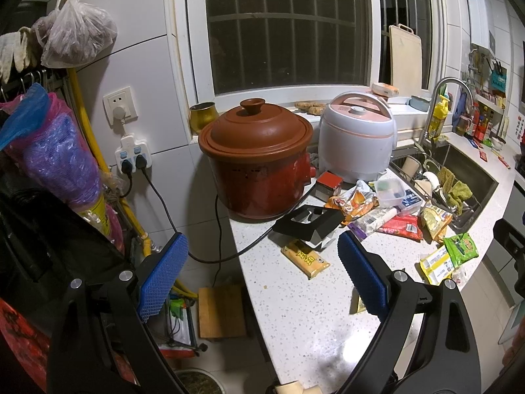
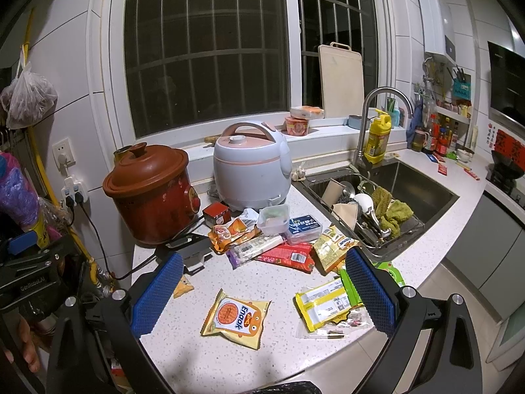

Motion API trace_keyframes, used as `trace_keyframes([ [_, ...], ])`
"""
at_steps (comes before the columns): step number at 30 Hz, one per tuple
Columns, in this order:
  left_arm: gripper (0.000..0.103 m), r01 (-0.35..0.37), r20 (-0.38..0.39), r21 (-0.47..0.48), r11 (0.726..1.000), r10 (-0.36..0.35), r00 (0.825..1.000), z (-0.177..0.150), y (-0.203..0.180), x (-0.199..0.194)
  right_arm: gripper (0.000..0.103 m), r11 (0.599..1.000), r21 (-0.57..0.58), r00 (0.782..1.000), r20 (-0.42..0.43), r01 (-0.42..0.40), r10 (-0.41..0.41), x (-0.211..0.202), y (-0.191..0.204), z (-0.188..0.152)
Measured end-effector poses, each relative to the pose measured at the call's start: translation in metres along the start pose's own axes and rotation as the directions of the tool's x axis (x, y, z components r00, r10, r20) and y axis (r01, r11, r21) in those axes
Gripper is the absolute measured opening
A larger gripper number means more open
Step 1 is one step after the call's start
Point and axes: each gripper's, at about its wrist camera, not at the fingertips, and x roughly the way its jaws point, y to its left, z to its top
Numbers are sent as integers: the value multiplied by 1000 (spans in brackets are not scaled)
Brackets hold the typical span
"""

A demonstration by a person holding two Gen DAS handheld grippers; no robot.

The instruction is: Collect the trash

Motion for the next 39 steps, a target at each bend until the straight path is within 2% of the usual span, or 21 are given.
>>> trace_keyframes([
  [39,90,1,-2,-1,1000,-1,1000,0,0,0,98,1000,10,1000,-2,2,-2,-2,-5,-3],
])
